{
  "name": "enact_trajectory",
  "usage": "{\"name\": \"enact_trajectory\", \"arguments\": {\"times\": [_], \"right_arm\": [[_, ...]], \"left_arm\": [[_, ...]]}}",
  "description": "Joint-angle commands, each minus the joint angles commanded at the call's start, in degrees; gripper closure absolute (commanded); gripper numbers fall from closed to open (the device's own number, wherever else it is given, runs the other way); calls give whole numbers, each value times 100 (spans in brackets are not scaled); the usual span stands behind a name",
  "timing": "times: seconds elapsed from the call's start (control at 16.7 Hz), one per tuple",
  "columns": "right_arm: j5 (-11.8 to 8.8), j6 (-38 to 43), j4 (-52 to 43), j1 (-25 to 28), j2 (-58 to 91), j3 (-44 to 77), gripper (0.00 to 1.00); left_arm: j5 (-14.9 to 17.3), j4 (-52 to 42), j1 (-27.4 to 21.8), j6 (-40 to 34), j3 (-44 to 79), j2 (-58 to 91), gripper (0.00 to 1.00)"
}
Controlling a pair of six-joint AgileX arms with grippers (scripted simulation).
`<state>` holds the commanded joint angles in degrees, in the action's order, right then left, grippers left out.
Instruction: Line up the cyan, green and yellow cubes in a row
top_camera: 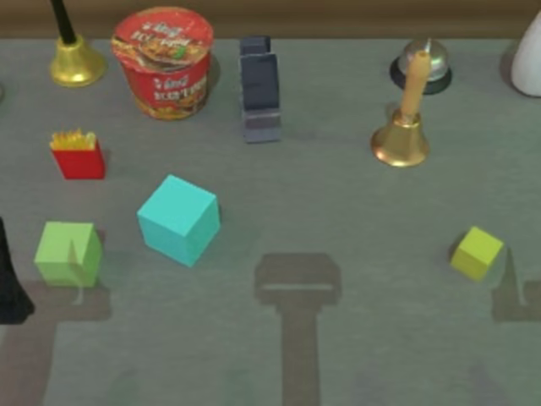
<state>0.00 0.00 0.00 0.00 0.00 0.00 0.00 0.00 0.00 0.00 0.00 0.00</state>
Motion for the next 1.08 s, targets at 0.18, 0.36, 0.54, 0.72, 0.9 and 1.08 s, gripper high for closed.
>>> {"name": "enact_trajectory", "arguments": {"times": [0.18, 0.36, 0.54, 0.72, 0.9, 1.08], "right_arm": [[2, -24, -40, 8, 57, 54, 0], [7, -239, -393, 93, 594, 544, 0], [1, -618, -1013, 258, 1673, 1417, 0], [-7, -1103, -1817, 471, 3253, 2511, 0], [-5, -1638, -2724, 698, 5097, 3684, 0], [8, -2169, -3646, 918, 6873, 4840, 0]], "left_arm": [[0, 0, 0, 0, 0, 0, 0], [0, 0, 0, 0, 0, 0, 0], [0, 0, 0, 0, 0, 0, 0], [0, 0, 0, 0, 0, 0, 0], [0, 0, 0, 0, 0, 0, 0], [0, 0, 0, 0, 0, 0, 0]]}}
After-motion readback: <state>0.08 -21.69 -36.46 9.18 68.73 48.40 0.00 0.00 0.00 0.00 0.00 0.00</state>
